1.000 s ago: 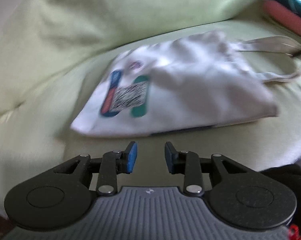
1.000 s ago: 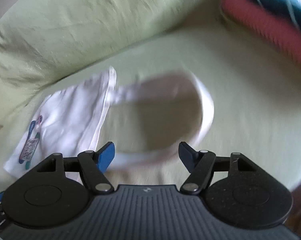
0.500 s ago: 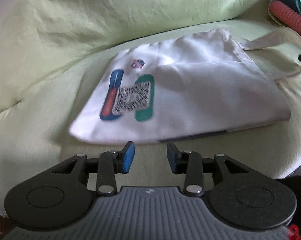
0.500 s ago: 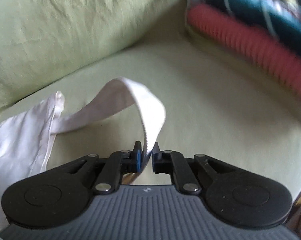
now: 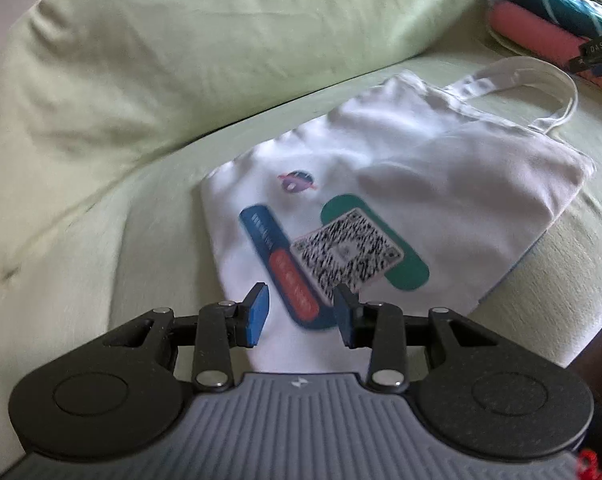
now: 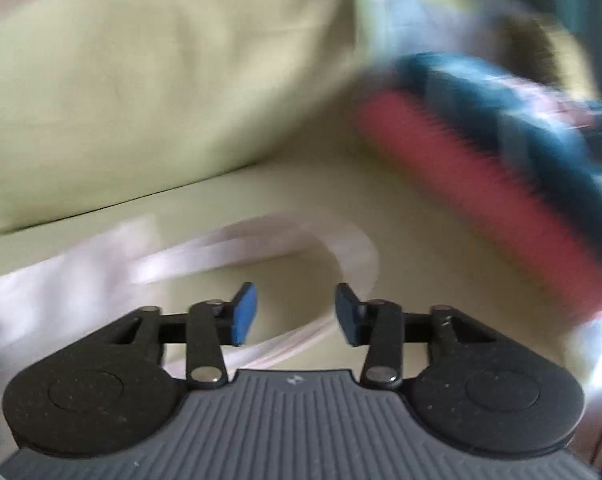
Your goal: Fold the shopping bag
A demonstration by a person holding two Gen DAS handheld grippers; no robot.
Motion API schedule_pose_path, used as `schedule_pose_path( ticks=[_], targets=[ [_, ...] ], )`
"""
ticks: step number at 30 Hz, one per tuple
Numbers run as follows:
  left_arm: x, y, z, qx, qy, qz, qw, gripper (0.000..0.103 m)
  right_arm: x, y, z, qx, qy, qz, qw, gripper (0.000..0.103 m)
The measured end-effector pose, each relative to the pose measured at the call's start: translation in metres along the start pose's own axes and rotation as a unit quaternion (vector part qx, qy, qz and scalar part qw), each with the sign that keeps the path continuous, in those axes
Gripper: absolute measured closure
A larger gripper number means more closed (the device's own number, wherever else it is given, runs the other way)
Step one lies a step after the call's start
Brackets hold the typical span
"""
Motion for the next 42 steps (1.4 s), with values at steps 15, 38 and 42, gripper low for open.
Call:
schedule_pose_path(
  ticks=[15,38,42],
  targets=[
    [-0.043,0.093,0.061,-0.033,0.071,-0.076,0.9940,0.059,-0.213,0.120,-0.013,-0.102,-0.236,0.163,0.953,0.103],
    [-0.080,0.047,-0.058,-0.107,-0.208,-0.185,0.9546,0.057,0.022,0.032,-0.116,-0.101,0.236,0.192,0.947,0.056],
    [-0.080,0.047,-0.054,-0.107,-0.212,-0.190,0.9526,0.086,0.007,0.048,-0.103,-0.085,0.254,0.189,0.945,0.085]
  ],
)
Point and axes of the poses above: each gripper's, at about its wrist camera, not at the fingertips, and y roughly the way its jaws point, x to its right, z to its top, the point moved 4 cm from there along y, roughly the way its jaws point, and after that the axes turned 15 degrees about -x, right-handed, at the moved point
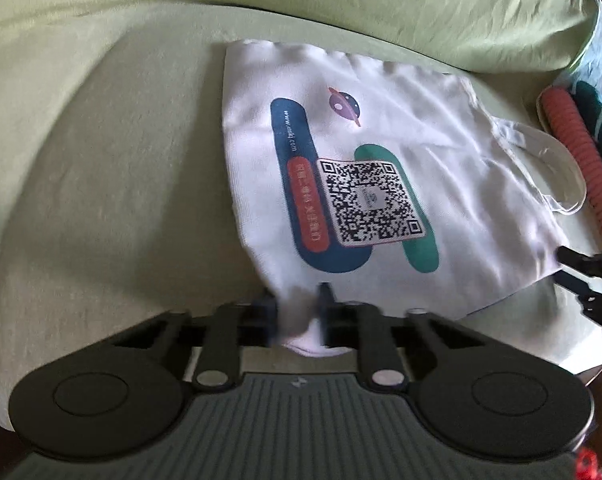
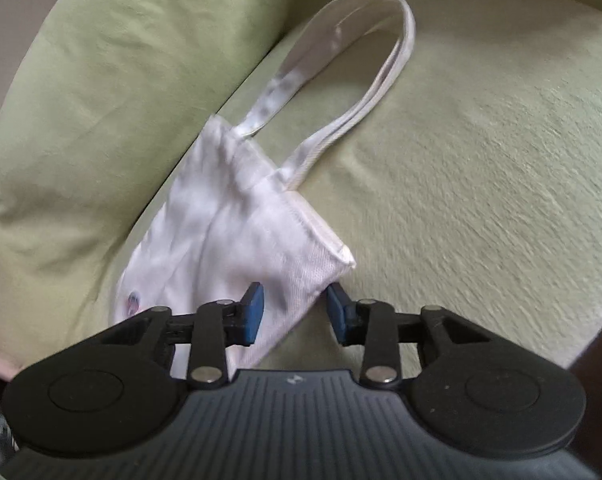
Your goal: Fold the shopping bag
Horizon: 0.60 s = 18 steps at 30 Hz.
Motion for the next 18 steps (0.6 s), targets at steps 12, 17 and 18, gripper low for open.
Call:
schedule_pose_path(
  ticks=[12,17,18],
  targets=[
    [0.168,0.027,-0.046,-0.054,0.234,-0.149,0.9593,0.078,-0.026,-0.022,0.162,0.169,-0.189,-0.180,0.950,0.093],
    [0.201,0.022,-0.051,-0.024,0.288,-0.121,0.9498,0.072,-0.014,-0.024,0.218,0.142,-0.179,-0.237,0.944,0.086],
    [0.193,0.021,-0.046,-0.016,0.273,-0.115,0.9549,0.066,-0.010,-0.034,0.211,0.146,-0.169,-0.204,0.953,0.068]
  ],
)
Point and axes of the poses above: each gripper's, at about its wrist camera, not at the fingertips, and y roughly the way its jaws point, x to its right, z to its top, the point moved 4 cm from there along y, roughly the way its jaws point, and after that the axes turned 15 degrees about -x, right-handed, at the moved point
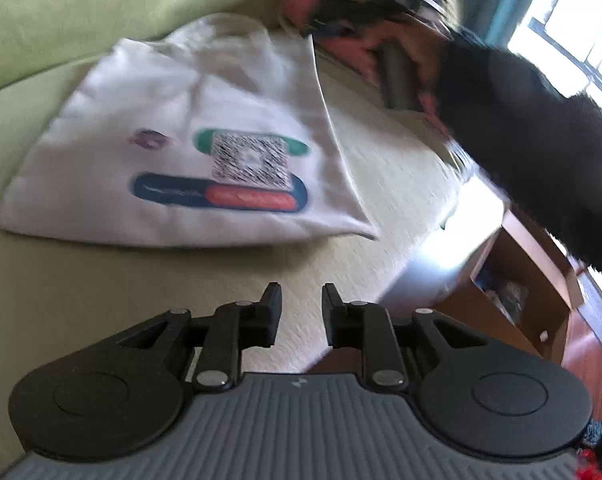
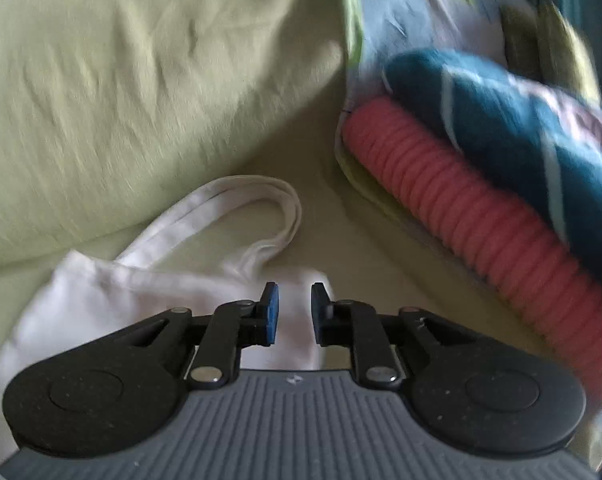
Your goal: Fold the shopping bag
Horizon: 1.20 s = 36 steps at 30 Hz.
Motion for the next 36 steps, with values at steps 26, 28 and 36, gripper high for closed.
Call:
schedule_pose_path(
  ticks=[26,28,36],
  targets=[
    [-0.164,0.016,-0.002,0.088,-0.362,-0.029,0.9277,0.084,0.054,-0.078,-0.216,-0.123,0.202,0.193,0.952,0.097],
    [-0.139,0.018,-0.011,0.080,-0.345,-0.033,0.9345,0.095,0.071,-0.088,-0.204,-0.091,0.188,0.147,0.967,0.097],
    [-0.063,0.020,-0.049,0.062,-0.242,0.073,0.9656,0.099,0.109,-0.093,-0.209,-0.090,0.162,-0.024,0.982,0.075]
  ],
)
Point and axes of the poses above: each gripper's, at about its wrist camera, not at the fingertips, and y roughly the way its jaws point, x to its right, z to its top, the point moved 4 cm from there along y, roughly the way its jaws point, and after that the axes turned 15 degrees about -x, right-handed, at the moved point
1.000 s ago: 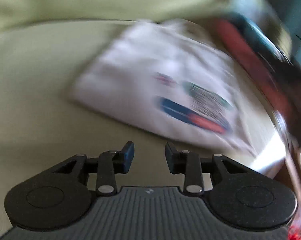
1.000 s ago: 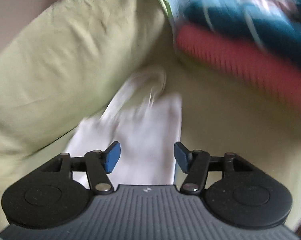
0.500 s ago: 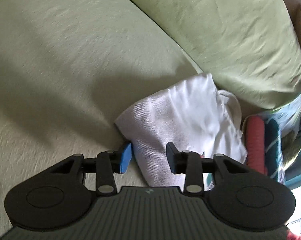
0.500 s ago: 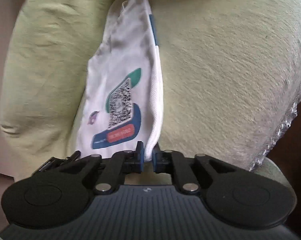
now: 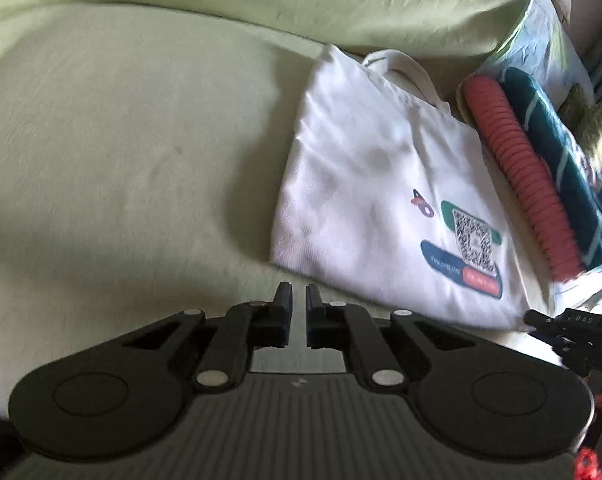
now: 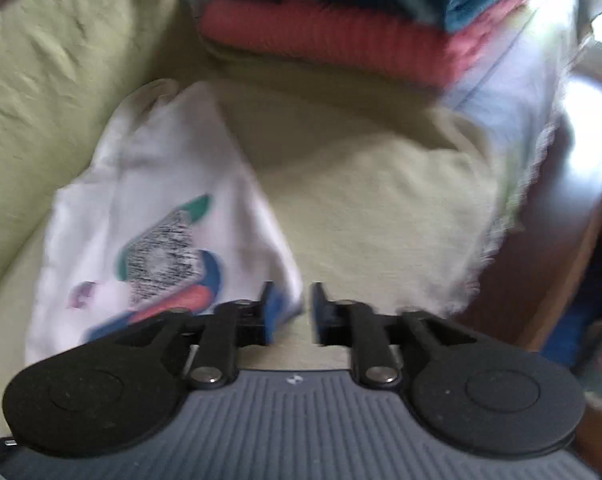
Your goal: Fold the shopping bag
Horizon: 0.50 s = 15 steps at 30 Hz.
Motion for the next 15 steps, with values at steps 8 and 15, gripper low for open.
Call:
schedule_pose_path(
  ticks=[8,15],
  targets=[
    [0.075,0.012,0.059,0.033,0.155,-0.002,0.9874,0.097,-0.087,-0.019,-0.003,0.081,-0.226,0.055,0.969,0.096],
    [0.105,0.094,0.090,-0.021,0.189,-0.024,0.9814,0.102,-0.137,0.066,0.032,-0.009,-0.322,0.069,0.944,0.102]
  ],
)
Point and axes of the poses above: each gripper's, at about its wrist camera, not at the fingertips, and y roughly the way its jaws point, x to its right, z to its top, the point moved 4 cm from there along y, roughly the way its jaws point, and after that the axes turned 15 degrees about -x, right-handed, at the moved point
